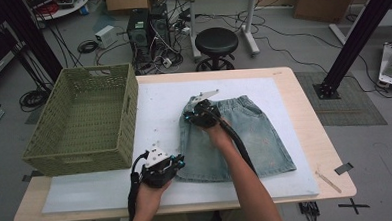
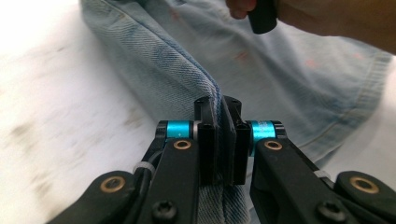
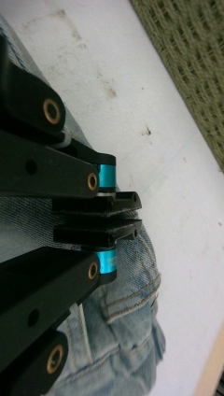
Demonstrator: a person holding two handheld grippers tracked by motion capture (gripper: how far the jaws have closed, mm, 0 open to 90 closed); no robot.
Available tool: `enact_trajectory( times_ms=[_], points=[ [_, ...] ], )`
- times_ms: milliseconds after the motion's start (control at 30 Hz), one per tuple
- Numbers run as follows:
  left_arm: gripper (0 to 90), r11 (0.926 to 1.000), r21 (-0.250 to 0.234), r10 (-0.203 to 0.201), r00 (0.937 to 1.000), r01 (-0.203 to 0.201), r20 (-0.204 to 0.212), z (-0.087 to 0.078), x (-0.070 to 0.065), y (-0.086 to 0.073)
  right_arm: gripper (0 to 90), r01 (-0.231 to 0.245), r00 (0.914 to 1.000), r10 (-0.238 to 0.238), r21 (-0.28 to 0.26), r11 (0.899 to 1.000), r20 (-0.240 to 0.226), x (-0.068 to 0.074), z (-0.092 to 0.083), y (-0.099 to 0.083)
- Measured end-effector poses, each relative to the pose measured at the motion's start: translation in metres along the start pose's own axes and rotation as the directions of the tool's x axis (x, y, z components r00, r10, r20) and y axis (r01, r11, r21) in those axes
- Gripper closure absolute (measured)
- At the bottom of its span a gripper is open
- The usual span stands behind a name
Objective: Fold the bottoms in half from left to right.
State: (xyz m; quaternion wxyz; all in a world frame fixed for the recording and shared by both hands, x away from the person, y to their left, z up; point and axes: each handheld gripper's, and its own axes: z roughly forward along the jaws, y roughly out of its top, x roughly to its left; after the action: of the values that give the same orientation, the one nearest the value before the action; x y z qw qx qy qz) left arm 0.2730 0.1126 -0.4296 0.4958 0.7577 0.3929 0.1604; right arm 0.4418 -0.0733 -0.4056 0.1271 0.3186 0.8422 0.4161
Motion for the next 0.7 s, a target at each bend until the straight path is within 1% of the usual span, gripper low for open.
enact_trajectory(
  times_ms=[33, 133, 200, 267, 333, 433, 467, 533, 700],
  points=[
    [85.4, 1.0, -0.006, -0.001, 0.9999, 0.002, 0.012, 0.001, -0.002, 0.003, 87.0, -0.004, 1.0, 0.004, -0.009, 1.0, 0.004, -0.002, -0.004, -0.001],
    [85.4, 0.999, -0.037, -0.025, 0.9981, 0.027, 0.056, 0.006, -0.006, 0.01, 87.0, -0.012, 0.9998, 0.013, -0.029, 1.0, 0.013, -0.01, -0.018, -0.003],
    [85.4, 0.9979, -0.051, -0.037, 0.9951, 0.042, 0.092, 0.01, -0.01, 0.017, 87.0, -0.021, 0.9995, 0.022, -0.042, 0.999, 0.021, -0.015, -0.027, -0.004],
    [85.3, 0.9974, -0.06, -0.032, 0.9921, 0.039, 0.121, 0.015, -0.016, 0.024, 87.0, -0.027, 0.9992, 0.029, -0.056, 0.998, 0.029, -0.021, -0.037, -0.006],
    [85.3, 0.9966, -0.07, -0.033, 0.9895, 0.043, 0.141, 0.019, -0.02, 0.029, 87.1, -0.033, 0.9987, 0.035, -0.07, 0.997, 0.037, -0.026, -0.047, -0.008],
    [85.3, 0.995, -0.081, -0.044, 0.9833, 0.059, 0.176, 0.026, -0.028, 0.04, 87.1, -0.05, 0.9972, 0.055, -0.096, 0.994, 0.051, -0.033, -0.061, -0.011],
    [85.3, 0.9951, -0.084, -0.036, 0.9819, 0.052, 0.186, 0.028, -0.031, 0.044, 87.1, -0.055, 0.9967, 0.06, -0.104, 0.993, 0.055, -0.036, -0.065, -0.013],
    [85.3, 0.9951, -0.085, -0.033, 0.9791, 0.051, 0.201, 0.032, -0.037, 0.051, 87.1, -0.065, 0.9951, 0.073, -0.115, 0.991, 0.067, -0.041, -0.074, -0.015],
    [85.2, 0.9968, -0.072, -0.018, 0.9692, 0.036, 0.246, 0.048, -0.053, 0.066, 87.1, -0.089, 0.991, 0.102, -0.138, 0.986, 0.088, -0.054, -0.094, -0.024]
  ],
)
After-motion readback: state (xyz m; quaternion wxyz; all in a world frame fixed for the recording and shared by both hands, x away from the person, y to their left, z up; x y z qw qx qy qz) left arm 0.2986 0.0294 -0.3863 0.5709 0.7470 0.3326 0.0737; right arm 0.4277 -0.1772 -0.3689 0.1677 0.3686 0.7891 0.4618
